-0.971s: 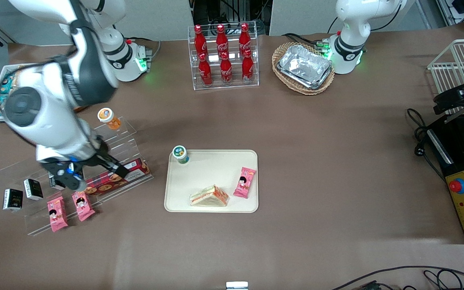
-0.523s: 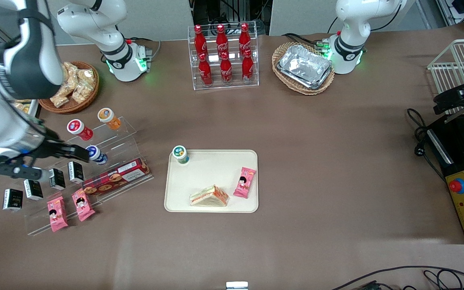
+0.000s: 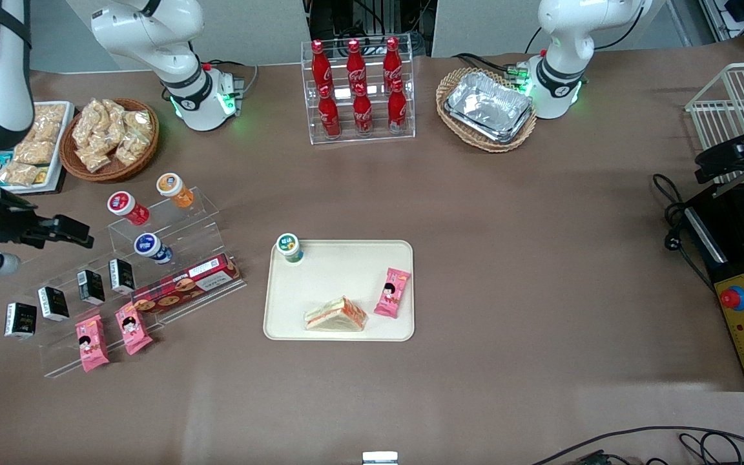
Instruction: Place sandwich on tray
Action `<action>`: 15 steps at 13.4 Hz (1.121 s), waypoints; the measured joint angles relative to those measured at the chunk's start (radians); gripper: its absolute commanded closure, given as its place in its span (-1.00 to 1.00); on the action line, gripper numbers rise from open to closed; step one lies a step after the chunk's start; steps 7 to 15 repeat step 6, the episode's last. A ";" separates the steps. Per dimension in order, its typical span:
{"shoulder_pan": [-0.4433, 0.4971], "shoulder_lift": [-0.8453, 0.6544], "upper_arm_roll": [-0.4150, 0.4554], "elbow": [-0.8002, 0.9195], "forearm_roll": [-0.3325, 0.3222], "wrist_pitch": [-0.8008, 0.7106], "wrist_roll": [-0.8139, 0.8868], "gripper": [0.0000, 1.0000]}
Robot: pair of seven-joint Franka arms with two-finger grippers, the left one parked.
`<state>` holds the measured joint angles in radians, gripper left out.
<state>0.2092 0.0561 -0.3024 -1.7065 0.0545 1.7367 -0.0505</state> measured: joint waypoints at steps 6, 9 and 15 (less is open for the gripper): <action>-0.035 -0.075 0.002 -0.080 -0.001 0.014 -0.024 -1.00; -0.035 -0.075 0.002 -0.080 -0.001 0.014 -0.024 -1.00; -0.035 -0.075 0.002 -0.080 -0.001 0.014 -0.024 -1.00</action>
